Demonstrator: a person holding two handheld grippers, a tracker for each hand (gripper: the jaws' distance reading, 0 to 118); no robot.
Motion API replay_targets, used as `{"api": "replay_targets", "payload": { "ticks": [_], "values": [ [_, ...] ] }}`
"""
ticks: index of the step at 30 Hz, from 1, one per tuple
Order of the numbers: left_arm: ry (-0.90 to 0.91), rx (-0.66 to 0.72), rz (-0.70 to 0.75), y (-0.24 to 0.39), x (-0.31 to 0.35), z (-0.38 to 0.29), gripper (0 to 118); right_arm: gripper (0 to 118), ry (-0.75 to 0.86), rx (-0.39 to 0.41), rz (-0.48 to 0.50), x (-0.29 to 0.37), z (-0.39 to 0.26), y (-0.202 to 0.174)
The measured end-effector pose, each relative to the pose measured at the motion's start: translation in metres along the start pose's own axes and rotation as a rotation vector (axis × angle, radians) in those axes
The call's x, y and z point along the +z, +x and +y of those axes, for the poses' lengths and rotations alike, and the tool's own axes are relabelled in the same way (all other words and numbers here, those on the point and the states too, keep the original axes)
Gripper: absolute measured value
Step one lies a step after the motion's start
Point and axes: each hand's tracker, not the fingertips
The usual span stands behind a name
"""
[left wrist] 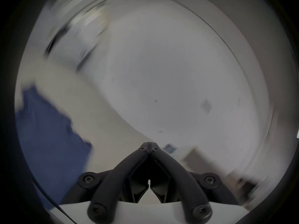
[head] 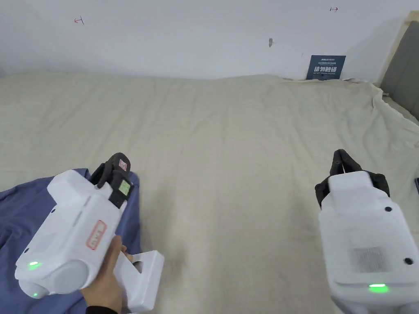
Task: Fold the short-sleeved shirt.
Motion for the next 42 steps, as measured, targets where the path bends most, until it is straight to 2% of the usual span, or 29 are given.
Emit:
{"api": "replay_targets", "payload": {
  "ticks": [1,3,6,10,25,42],
  "values": [
    [0.005,-0.130,0.039,0.013,0.002,-0.003,0,0,-0.030,-0.118,0.040,-0.002,-0.002,0.007],
    [0.002,-0.326,0.067,0.025,0.001,-0.010,0,0,-0.079,-0.257,0.082,-0.006,-0.008,0.017],
    [-0.017,-0.442,0.085,0.030,-0.002,-0.020,0,0,-0.109,-0.337,0.106,-0.009,-0.016,0.022],
    [-0.032,-0.454,0.082,0.031,-0.003,-0.024,0,0,-0.115,-0.302,0.098,-0.010,-0.019,0.019],
    [-0.040,-0.371,0.086,0.020,-0.005,-0.021,0,0,-0.111,-0.296,0.096,-0.009,-0.017,0.018],
    [-0.033,-0.381,0.085,0.018,-0.004,-0.020,0,0,-0.100,-0.301,0.098,-0.007,-0.013,0.018]
  ]
}}
